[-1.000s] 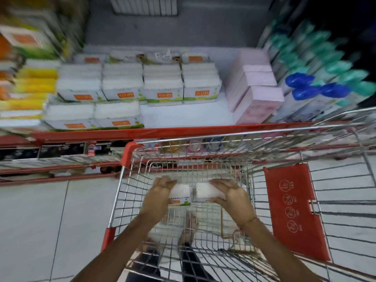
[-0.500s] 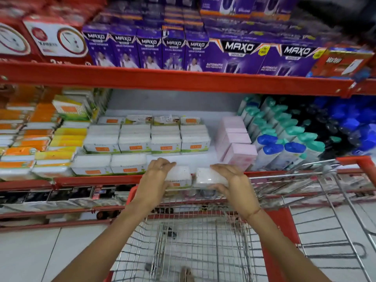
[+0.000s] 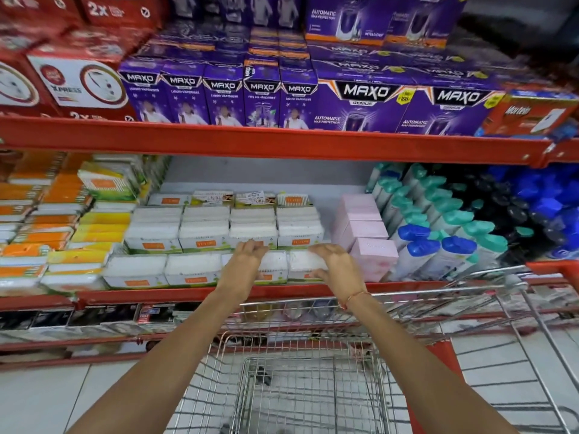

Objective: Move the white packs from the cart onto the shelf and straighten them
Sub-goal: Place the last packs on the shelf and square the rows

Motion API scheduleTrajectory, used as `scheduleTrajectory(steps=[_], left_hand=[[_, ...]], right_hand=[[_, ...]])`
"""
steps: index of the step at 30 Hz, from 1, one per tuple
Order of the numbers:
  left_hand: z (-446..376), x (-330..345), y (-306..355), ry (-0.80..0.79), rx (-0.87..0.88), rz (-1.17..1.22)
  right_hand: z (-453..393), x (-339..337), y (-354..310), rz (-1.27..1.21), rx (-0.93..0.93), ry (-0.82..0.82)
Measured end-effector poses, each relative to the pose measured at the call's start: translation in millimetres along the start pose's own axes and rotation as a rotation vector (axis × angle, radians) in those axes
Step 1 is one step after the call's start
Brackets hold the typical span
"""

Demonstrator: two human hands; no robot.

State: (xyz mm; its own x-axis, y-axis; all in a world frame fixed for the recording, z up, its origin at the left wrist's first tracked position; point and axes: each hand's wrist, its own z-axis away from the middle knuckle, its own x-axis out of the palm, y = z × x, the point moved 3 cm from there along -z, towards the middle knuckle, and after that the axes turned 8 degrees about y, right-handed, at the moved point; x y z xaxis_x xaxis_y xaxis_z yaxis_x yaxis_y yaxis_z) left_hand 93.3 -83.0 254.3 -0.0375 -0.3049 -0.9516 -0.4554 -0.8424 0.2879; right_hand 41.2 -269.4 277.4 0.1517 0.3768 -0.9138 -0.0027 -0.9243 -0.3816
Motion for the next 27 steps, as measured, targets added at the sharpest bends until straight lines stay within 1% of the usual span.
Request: scheduleTrajectory(steps=[4, 7, 9, 11, 13, 16, 17, 19, 21, 22, 23, 25, 26, 27], left_hand=[[4, 11, -6, -0.003, 0.022, -0.021], [10, 16, -8, 0.012, 0.064, -0.122], [16, 18, -10, 0.009, 0.123, -0.211], [22, 19, -11, -0.039, 0.175, -0.258], [29, 20, -17, -0.056, 0.217, -0.288], [41, 13, -29, -0.010, 0.189, -0.192], [48, 7, -34, 0.021, 0.166, -0.134], [65, -6, -47, 0.116, 0.092, 0.005], [83, -24, -66, 0.278, -0.049, 0.201], [93, -34, -78, 0.372, -0.134, 0.271], [101, -41, -92, 0.460, -0.222, 0.318], [113, -51, -114, 0.569, -0.418, 0.434], [117, -56, -127, 0.591, -0.540, 0.526], [120, -57, -143, 0.597, -0.681, 0.622]], right_hand=[[-1, 14, 8, 0.023, 0.016, -0.052], [0, 22, 11, 0.044, -0.017, -0.020], [4, 29, 10, 0.160, -0.095, -0.046], [13, 37, 12, 0.300, -0.132, -0.114], [22, 39, 10, 0.403, -0.137, -0.089], [29, 44, -3, 0.434, -0.103, -0.011], [31, 46, -14, 0.390, -0.097, 0.018], [33, 49, -43, 0.189, -0.047, 0.072], [35, 52, -77, -0.035, 0.021, 0.181], [36, 57, -92, -0.139, 0.100, 0.237], [36, 65, -104, -0.253, 0.229, 0.280], [34, 84, -121, -0.576, 0.603, 0.347], [32, 96, -130, -0.818, 0.811, 0.354], [29, 106, -143, -1.091, 0.996, 0.316]])
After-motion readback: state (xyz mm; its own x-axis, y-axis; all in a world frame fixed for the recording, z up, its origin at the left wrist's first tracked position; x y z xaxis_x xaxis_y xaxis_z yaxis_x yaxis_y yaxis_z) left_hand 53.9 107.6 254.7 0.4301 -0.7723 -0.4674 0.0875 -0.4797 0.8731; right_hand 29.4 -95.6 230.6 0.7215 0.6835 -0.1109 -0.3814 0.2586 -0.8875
